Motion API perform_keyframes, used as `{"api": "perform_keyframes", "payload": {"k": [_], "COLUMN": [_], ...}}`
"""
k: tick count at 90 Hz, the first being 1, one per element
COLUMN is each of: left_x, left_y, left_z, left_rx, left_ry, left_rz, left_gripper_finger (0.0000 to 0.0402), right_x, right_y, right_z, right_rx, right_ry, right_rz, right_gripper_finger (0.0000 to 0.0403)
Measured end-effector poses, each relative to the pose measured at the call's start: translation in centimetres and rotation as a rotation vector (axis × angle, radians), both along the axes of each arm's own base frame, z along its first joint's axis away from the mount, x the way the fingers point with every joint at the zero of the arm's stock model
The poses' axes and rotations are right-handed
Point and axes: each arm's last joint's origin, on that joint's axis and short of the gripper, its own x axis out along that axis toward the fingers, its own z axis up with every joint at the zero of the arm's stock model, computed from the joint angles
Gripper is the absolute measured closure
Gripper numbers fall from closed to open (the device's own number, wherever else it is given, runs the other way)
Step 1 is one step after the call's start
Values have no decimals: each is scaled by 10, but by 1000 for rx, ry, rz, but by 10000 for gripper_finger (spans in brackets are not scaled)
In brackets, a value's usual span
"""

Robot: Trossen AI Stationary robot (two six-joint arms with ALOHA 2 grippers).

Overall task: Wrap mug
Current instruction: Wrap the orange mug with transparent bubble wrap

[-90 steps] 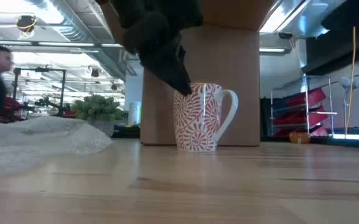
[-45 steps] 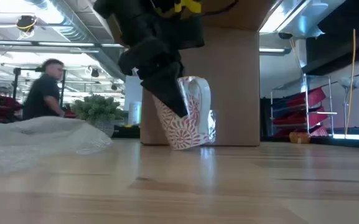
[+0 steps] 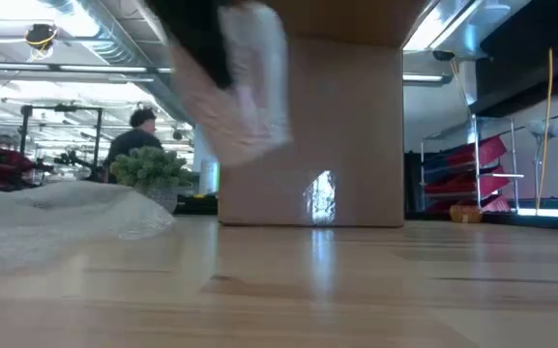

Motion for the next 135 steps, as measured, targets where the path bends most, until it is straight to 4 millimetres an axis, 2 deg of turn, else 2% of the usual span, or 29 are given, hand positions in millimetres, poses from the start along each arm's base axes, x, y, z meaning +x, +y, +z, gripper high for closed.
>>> {"api": "perform_keyframes", "payload": {"k": [13,25,38,52,63,69,84,107,121,135], "left_x": [-36,-66,-97,-113,-113,-111,-97,-73,-62,-67], "left_y": [-21,-44,-66,-77,-76,-74,-77,-72,-67,-65], "left_z": [1,0,-13,-40,-63,-69,-75,-66,-57,-49], "left_rx": [8,31,37,5,-38,-73,-169,-224,-195,-138], "left_ry": [130,202,252,255,229,203,114,32,36,99], "left_rz": [115,185,234,246,246,231,182,149,123,147], "left_gripper_finger": [399,399,400,400,400,400,400,400,400,400], "right_x": [34,71,113,157,185,197,207,211,202,192], "right_y": [1,-11,-22,-23,-24,-26,-37,-52,-59,-61], "right_z": [-17,-30,-38,-40,-39,-40,-48,-50,-66,-75], "right_rx": [27,42,37,40,38,20,-31,-34,-75,-81], "right_ry": [-5,-57,-98,-128,-129,-110,-34,-18,163,297], "right_rz": [154,220,269,332,364,357,347,316,274,223], "right_gripper_finger": [176,176,176,176,176,176,176,176,176,176]}}
